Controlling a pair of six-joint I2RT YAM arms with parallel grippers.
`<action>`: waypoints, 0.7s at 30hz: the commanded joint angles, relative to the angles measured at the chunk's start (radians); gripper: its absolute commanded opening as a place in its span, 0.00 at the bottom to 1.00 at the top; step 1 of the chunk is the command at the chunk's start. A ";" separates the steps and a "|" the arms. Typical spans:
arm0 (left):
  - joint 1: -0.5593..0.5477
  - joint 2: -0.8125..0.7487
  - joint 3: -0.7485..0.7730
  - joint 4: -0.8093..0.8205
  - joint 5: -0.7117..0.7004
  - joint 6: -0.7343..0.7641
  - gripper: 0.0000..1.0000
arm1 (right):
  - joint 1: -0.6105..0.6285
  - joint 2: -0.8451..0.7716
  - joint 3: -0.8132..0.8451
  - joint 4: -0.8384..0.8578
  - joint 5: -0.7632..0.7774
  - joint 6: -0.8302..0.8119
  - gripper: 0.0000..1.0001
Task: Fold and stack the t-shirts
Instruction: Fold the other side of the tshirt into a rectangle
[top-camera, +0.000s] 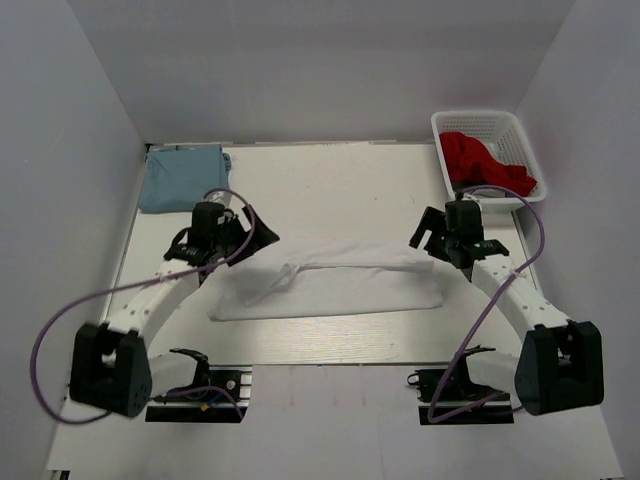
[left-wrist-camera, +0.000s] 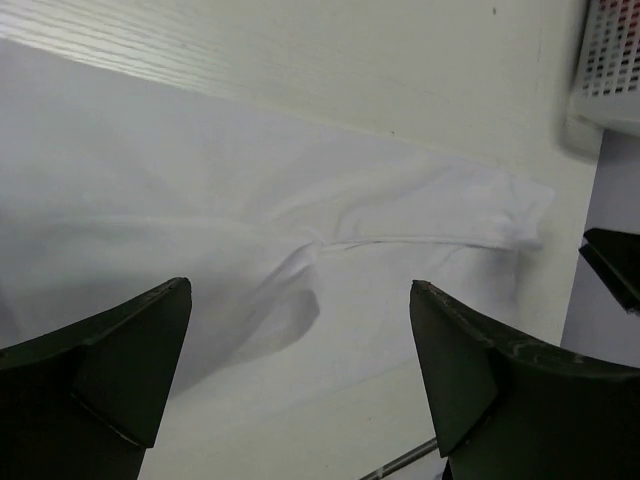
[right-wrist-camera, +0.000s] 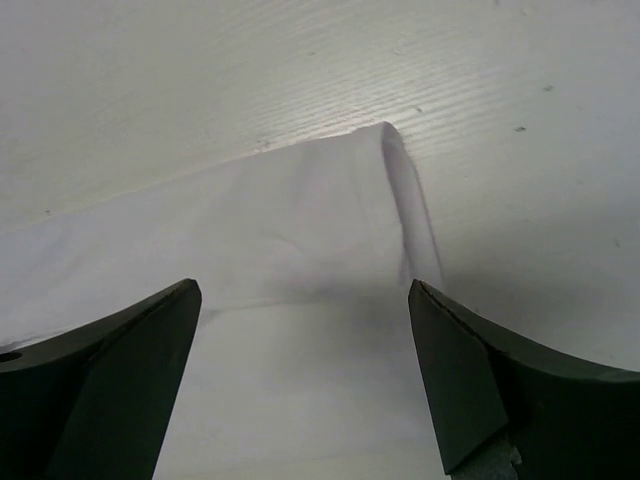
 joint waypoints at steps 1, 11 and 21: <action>-0.031 0.155 0.053 0.171 0.181 0.027 1.00 | 0.006 0.057 0.061 0.098 -0.105 -0.042 0.90; -0.229 0.422 0.089 0.351 0.289 0.027 1.00 | 0.005 0.211 0.007 0.224 -0.237 0.008 0.90; -0.281 0.476 0.027 0.217 0.158 0.027 1.00 | -0.001 0.251 -0.043 0.207 -0.240 0.027 0.90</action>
